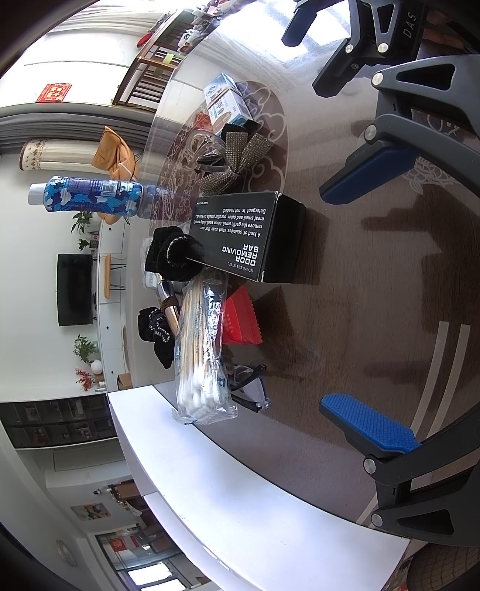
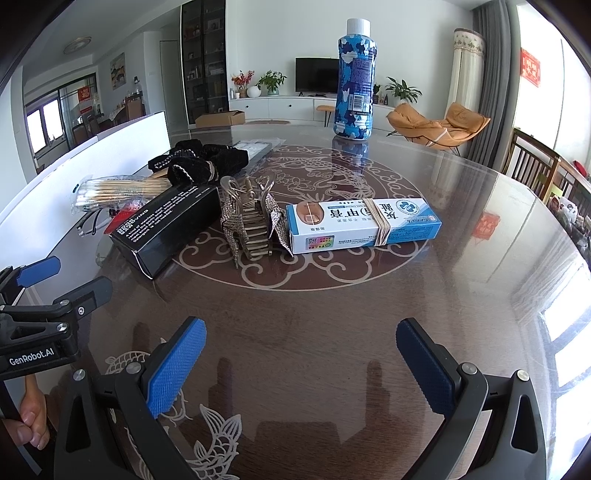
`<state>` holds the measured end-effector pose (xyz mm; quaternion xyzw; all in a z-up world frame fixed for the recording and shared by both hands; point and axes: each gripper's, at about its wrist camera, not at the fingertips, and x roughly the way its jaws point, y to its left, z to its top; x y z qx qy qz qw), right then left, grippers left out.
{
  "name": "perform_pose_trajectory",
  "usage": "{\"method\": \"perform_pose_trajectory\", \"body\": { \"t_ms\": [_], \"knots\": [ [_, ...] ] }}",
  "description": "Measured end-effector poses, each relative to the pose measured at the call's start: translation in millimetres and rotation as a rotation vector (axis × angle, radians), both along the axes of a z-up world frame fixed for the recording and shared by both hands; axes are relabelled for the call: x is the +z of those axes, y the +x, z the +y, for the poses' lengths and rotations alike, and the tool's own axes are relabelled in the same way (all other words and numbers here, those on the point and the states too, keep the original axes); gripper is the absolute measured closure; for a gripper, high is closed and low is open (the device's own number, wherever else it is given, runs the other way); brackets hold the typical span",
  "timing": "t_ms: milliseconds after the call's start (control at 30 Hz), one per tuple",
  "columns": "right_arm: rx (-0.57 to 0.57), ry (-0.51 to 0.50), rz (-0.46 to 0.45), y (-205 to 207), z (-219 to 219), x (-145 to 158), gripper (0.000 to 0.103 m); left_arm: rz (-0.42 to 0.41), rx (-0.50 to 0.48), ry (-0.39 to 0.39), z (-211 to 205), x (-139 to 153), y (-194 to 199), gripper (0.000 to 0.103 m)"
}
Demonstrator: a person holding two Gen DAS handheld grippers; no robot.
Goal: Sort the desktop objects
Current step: 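Move the right tool toward the black odor removing bar box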
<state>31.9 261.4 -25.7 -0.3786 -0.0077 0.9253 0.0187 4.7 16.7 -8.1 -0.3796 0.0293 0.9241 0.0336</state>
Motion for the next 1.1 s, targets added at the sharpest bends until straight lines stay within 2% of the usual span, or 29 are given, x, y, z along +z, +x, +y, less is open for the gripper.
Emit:
{"method": "perform_pose_trajectory", "body": {
  "t_ms": [233,467,600,700,900,1000,1100],
  "knots": [
    [0.017,-0.008,-0.16,-23.0,2.0,-12.6,0.0,-0.04,-0.006,0.012,-4.5,-2.6,-3.3,0.0],
    [0.055,-0.021,-0.232,-57.6,16.2,-11.6,0.0,-0.123,-0.021,0.001,-7.9,-9.7,-8.4,0.0],
    [0.057,-0.022,-0.268,-84.4,39.2,-10.6,0.0,-0.157,-0.018,0.016,-11.6,-13.8,-9.4,0.0],
    [0.065,-0.021,-0.29,-86.3,55.8,-10.0,0.0,-0.164,-0.022,0.003,-12.1,-16.9,-7.6,0.0],
    [-0.084,-0.037,-0.264,-76.5,101.0,-9.1,0.0,-0.169,-0.023,0.008,-12.1,-16.8,-8.4,0.0],
    [-0.178,-0.047,-0.269,-94.3,121.4,-8.4,0.0,-0.164,-0.024,0.009,-12.0,-17.1,-9.5,0.0],
    [-0.225,-0.054,-0.278,-125.2,133.5,-6.7,0.0,-0.158,-0.027,0.01,-12.1,-16.9,-9.0,0.0]
  ]
}}
